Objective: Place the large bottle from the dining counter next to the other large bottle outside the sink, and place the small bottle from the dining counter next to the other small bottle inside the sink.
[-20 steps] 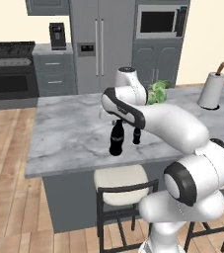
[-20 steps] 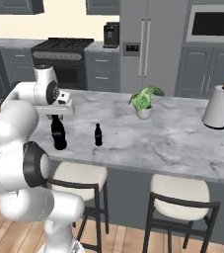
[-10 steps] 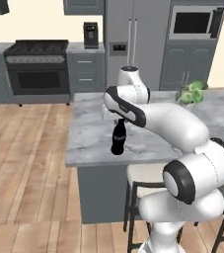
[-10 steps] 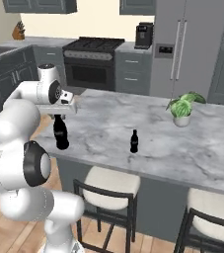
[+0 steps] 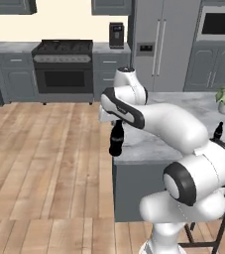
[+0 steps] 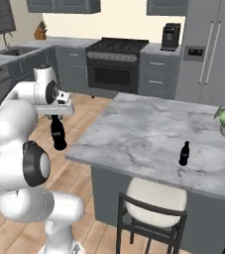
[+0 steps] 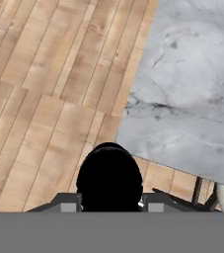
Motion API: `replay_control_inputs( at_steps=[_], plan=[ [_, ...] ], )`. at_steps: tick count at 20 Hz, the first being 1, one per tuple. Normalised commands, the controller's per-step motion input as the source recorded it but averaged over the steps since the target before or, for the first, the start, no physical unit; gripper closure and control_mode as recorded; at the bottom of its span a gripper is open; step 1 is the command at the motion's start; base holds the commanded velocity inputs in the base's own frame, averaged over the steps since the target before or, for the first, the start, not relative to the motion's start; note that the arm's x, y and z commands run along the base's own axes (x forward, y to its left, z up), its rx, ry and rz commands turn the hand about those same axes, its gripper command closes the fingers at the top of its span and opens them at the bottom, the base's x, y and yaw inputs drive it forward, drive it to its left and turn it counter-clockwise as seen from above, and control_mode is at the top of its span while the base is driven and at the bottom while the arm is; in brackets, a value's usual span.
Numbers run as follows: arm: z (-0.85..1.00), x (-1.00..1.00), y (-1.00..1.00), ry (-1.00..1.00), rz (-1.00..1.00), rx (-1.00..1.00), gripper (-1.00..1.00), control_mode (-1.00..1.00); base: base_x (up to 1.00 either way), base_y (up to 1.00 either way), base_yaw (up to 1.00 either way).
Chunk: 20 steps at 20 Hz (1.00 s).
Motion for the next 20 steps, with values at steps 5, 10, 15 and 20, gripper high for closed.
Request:
replay_control_inputs(
  at_steps=[5, 10, 15, 20],
  plan=[
    [0.0, 0.0, 0.0, 0.0, 0.0, 0.0, 1.0, 1.0, 0.47, 0.43, -0.08],
    [0.0, 0.0, 0.0, 0.0, 0.0, 0.0, 1.0, 1.0, 0.55, 0.47, -0.14],
    [0.0, 0.0, 0.0, 0.0, 0.0, 0.0, 1.0, 1.0, 0.43, 0.58, -0.19],
    [0.0, 0.0, 0.0, 0.0, 0.0, 0.0, 1.0, 1.0, 0.25, 0.62, -0.22]
  ],
)
